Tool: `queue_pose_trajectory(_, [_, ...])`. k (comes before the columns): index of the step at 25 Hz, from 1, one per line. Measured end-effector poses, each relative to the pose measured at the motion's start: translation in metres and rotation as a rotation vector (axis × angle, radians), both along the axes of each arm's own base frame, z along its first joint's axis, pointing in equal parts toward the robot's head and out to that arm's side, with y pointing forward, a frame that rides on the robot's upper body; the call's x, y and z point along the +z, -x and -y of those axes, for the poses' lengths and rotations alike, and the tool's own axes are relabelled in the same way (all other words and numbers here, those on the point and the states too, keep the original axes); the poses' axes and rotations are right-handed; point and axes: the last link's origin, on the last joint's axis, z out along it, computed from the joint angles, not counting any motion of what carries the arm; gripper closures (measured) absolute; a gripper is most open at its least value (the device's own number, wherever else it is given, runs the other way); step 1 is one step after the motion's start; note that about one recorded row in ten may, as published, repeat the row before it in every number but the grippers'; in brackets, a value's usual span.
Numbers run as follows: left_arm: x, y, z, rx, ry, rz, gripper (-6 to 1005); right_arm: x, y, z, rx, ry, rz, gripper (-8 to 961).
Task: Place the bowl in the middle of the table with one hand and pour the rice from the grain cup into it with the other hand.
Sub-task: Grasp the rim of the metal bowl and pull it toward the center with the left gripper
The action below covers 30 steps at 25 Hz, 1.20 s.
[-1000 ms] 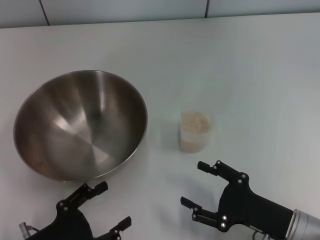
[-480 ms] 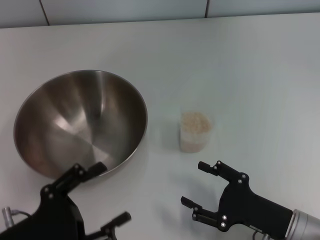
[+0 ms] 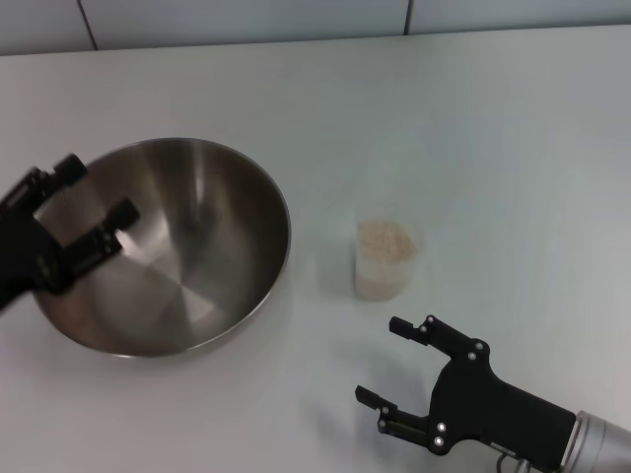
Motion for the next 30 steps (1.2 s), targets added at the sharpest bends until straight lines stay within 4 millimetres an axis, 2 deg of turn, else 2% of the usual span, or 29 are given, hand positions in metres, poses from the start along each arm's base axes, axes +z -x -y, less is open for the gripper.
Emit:
queue_pose_trajectory(3, [0.021,0.000,-0.022,0.037,0.008,-0.036,134,0.000,0.000,0.000,0.000,-0.001,0.000,167])
queue_pose_trajectory(4, [0.045,0.003,-0.044,0.130,0.018,-0.061,134,0.000,0.000,-0.001,0.000,-0.002,-0.001,167])
queue_pose_trajectory(6, [0.051,0.003,-0.049,0.155,0.026,-0.066,134,0.000,0.000,-0.001,0.000,-0.002,-0.001,167])
queue_pose_trajectory(9, [0.081,-0.006,-0.074,0.297,0.149,-0.173,134,0.000,0.000,-0.001,0.000,-0.002,0.000,167])
queue_pose_trajectory(12, [0.088,-0.015,-0.080,0.352,0.217,-0.261,134,0.000,0.001,-0.001,0.000,-0.002,-0.002,167])
queue_pose_trajectory(15, [0.089,-0.023,-0.086,0.422,0.292,-0.383,134,0.000,0.001,0.000,-0.001,-0.001,-0.004,167])
queue_pose_trajectory(18, [0.087,-0.024,-0.086,0.437,0.316,-0.423,134,0.000,0.001,0.000,0.000,0.000,-0.005,167])
queue_pose_trajectory(22, [0.074,-0.030,-0.086,0.429,0.377,-0.523,133,-0.001,0.002,-0.001,0.001,0.000,-0.006,167])
queue_pose_trajectory(23, [0.065,-0.031,-0.086,0.416,0.403,-0.556,133,-0.001,0.002,-0.001,0.001,0.000,-0.007,167])
queue_pose_trajectory(30, [0.052,-0.021,-0.090,0.449,0.426,-0.634,135,-0.002,0.003,0.000,-0.001,0.003,-0.013,167])
